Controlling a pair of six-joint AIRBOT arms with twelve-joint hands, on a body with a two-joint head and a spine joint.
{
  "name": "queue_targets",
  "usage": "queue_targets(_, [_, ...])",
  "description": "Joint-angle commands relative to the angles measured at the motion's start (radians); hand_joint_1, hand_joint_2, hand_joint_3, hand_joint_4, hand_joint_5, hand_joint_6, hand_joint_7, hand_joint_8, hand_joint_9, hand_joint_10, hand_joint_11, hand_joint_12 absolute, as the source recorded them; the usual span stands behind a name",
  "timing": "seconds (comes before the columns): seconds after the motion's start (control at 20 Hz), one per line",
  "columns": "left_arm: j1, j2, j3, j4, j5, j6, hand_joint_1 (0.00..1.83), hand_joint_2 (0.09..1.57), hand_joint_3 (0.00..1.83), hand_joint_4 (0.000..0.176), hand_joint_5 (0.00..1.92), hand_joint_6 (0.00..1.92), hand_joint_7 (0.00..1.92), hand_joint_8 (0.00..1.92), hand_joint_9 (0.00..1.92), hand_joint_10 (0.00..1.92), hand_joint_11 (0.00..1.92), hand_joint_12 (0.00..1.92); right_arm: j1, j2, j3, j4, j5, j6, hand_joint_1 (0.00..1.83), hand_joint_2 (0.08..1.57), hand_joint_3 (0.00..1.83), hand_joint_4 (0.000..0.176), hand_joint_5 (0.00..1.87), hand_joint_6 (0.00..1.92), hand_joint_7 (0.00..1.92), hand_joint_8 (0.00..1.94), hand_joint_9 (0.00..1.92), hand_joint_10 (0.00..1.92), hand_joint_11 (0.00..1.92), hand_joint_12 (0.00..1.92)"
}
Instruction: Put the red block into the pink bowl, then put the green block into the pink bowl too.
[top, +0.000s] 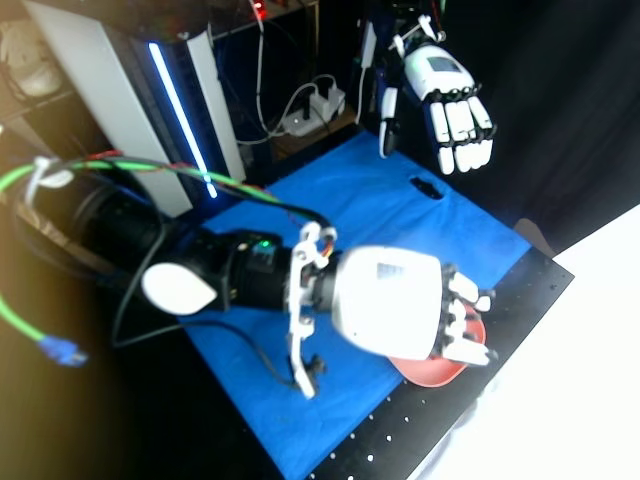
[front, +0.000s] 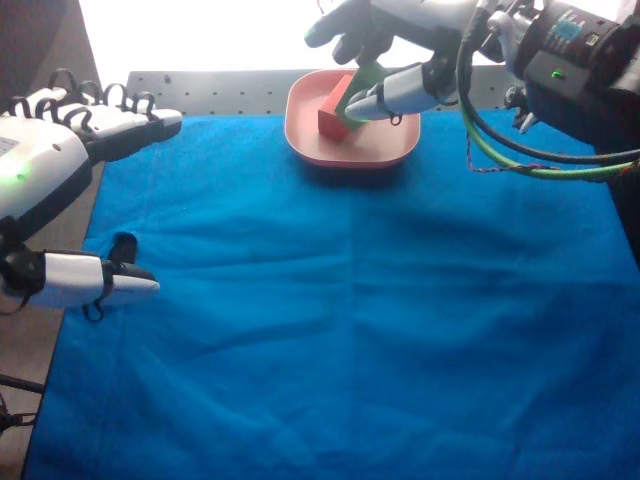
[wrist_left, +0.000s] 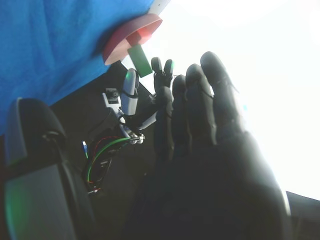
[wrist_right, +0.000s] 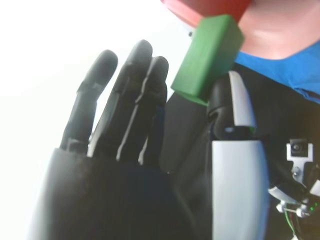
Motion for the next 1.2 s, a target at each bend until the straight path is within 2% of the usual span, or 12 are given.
queue_targets(0.0, [-0.006, -0.007, 0.003, 0.014, -0.119, -0.003, 1.0, 0.84, 0.0, 0.003, 0.29, 0.0, 0.26, 0.0, 0.25, 0.0, 0.0, 0.68, 0.008, 0.002, 0.0, 0.024, 0.102, 0.002, 1.1, 0.99, 0.0, 0.0, 0.67, 0.0, 0.98, 0.01, 1.07, 0.03, 0.71, 0.98])
queue_targets(0.25, [-0.006, -0.009, 0.003, 0.01, -0.116, -0.003, 0.98, 0.83, 0.0, 0.017, 0.29, 0.0, 0.28, 0.0, 0.27, 0.01, 0.0, 0.71, 0.006, 0.01, -0.009, 0.009, 0.102, 0.002, 1.08, 0.97, 0.0, 0.0, 0.64, 0.0, 0.95, 0.0, 1.0, 0.0, 0.6, 0.97])
queue_targets(0.35, [-0.006, -0.01, 0.004, 0.01, -0.115, -0.003, 0.97, 0.83, 0.0, 0.033, 0.29, 0.0, 0.28, 0.0, 0.27, 0.0, 0.0, 0.68, 0.006, 0.017, -0.013, 0.008, 0.102, 0.002, 1.0, 0.95, 0.0, 0.0, 0.5, 0.0, 0.68, 0.0, 0.74, 0.0, 0.34, 1.06])
queue_targets(0.4, [-0.006, -0.01, 0.004, 0.009, -0.115, -0.003, 0.96, 0.83, 0.0, 0.023, 0.29, 0.0, 0.27, 0.0, 0.26, 0.0, 0.0, 0.68, 0.006, 0.019, -0.02, 0.008, 0.102, 0.002, 0.94, 0.93, 0.0, 0.038, 0.41, 0.0, 0.52, 0.0, 0.64, 0.0, 0.3, 1.06])
queue_targets(0.45, [-0.006, -0.01, 0.005, 0.008, -0.115, -0.003, 0.96, 0.83, 0.0, 0.018, 0.29, 0.0, 0.27, 0.0, 0.26, 0.0, 0.0, 0.68, 0.006, 0.023, -0.024, 0.008, 0.102, 0.002, 0.85, 0.95, 0.0, 0.057, 0.36, 0.01, 0.56, 0.0, 0.39, 0.7, 0.23, 1.39])
queue_targets(0.5, [-0.006, -0.01, 0.006, 0.008, -0.115, -0.003, 0.97, 0.82, 0.0, 0.022, 0.29, 0.0, 0.28, 0.0, 0.28, 0.0, 0.0, 0.74, 0.006, 0.026, -0.027, 0.008, 0.103, 0.002, 0.85, 0.92, 0.0, 0.075, 0.31, 0.0, 0.52, 0.0, 0.35, 0.56, 0.05, 1.42])
queue_targets(0.65, [-0.006, -0.008, 0.009, 0.002, -0.125, -0.003, 0.89, 0.86, 0.01, 0.036, 0.26, 0.0, 0.25, 0.0, 0.23, 0.0, 0.0, 0.7, 0.003, 0.071, -0.059, 0.01, 0.123, 0.002, 0.75, 0.87, 0.0, 0.15, 0.21, 0.0, 0.15, 0.01, 0.13, 0.04, 0.0, 0.74])
queue_targets(0.75, [-0.006, -0.002, 0.006, -0.004, -0.148, -0.003, 0.87, 0.87, 0.0, 0.04, 0.25, 0.0, 0.23, 0.0, 0.19, 0.0, 0.0, 0.67, -0.03, 0.116, -0.098, 0.053, 0.184, 0.002, 0.74, 0.85, 0.0, 0.173, 0.15, 0.01, 0.08, 0.01, 0.08, 0.0, 0.0, 0.67])
queue_targets(0.85, [-0.006, 0.002, 0.001, -0.005, -0.168, -0.004, 0.87, 0.87, 0.0, 0.027, 0.24, 0.0, 0.21, 0.0, 0.18, 0.0, 0.0, 0.75, -0.087, 0.172, -0.155, 0.115, 0.281, 0.002, 0.71, 0.87, 0.0, 0.176, 0.09, 0.0, 0.03, 0.0, 0.01, 0.0, 0.0, 0.1])
queue_targets(0.9, [-0.006, 0.005, -0.002, -0.005, -0.176, -0.004, 0.9, 0.87, 0.0, 0.018, 0.24, 0.0, 0.23, 0.01, 0.19, 0.0, 0.0, 0.75, -0.109, 0.192, -0.178, 0.137, 0.317, 0.002, 0.73, 0.86, 0.0, 0.176, 0.09, 0.0, 0.03, 0.0, 0.0, 0.0, 0.0, 0.02])
queue_targets(1.0, [-0.005, 0.015, -0.018, 0.005, -0.204, -0.004, 0.89, 0.87, 0.0, 0.038, 0.25, 0.01, 0.24, 0.01, 0.18, 0.0, 0.0, 0.75, -0.188, 0.248, -0.248, 0.206, 0.454, 0.002, 0.7, 0.85, 0.0, 0.176, 0.1, 0.01, 0.01, 0.0, 0.0, 0.0, 0.0, 0.0])
queue_targets(1.15, [-0.003, 0.032, -0.042, 0.032, -0.234, -0.004, 0.8, 0.87, 0.0, 0.037, 0.23, 0.0, 0.24, 0.0, 0.2, 0.0, 0.0, 0.82, -0.296, 0.319, -0.34, 0.269, 0.601, 0.002, 0.74, 0.84, 0.0, 0.176, 0.11, 0.01, 0.01, 0.0, 0.0, 0.0, 0.0, 0.0])
